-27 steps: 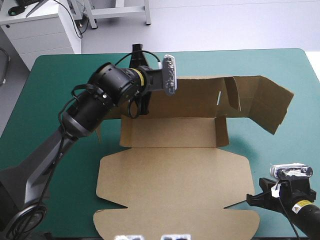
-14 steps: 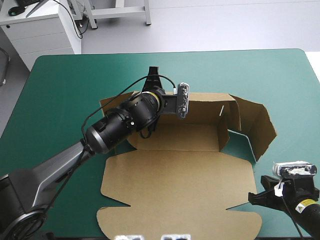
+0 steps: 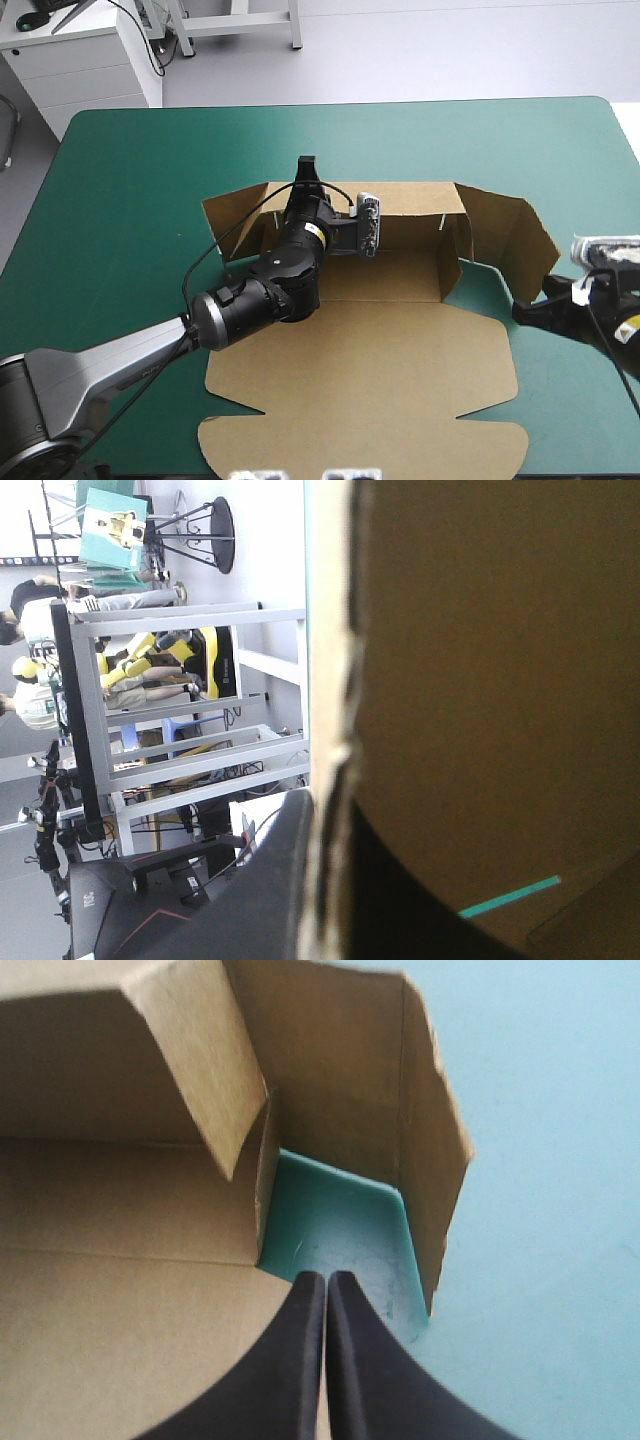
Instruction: Fold the box
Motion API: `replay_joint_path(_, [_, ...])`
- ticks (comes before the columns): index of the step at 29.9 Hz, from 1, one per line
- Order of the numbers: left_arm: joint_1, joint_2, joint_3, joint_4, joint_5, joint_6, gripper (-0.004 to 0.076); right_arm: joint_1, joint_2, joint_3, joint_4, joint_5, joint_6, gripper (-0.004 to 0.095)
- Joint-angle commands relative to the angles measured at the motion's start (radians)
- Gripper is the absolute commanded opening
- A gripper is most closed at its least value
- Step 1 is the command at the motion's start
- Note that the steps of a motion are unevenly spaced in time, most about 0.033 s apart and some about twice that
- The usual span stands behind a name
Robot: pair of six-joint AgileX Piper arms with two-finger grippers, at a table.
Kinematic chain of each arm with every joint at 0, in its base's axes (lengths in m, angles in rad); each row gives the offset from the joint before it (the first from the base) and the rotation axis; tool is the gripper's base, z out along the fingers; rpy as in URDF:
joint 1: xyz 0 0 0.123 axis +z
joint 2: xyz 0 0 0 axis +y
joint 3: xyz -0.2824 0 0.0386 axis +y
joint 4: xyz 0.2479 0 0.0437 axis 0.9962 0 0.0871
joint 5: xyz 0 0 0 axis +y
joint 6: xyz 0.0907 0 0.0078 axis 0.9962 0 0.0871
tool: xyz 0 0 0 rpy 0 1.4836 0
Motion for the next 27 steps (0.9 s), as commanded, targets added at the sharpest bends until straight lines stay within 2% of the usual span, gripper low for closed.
replay_joint_path(1, [-0.007,-0.049,0.014,0.074,-0.01,-0.045,-0.0008,-0.004,0.115,-0.142,0.002,-0.06,-0.011,-0.0004])
replay_joint_path(13, [-0.007,-0.049,0.03,0.073,-0.054,-0.084,-0.0008,-0.004,0.559,-0.574,0.135,0.069,-0.139,-0.0004])
replay_joint_path(18, [-0.007,-0.049,0.03,0.07,-0.054,-0.084,-0.0008,-0.004,0.732,-0.72,0.141,0.088,-0.139,-0.0004])
replay_joint_path(27, [-0.007,-0.049,0.03,0.07,-0.054,-0.084,-0.0008,-0.009,0.946,-0.83,0.137,0.197,-0.186,-0.0004])
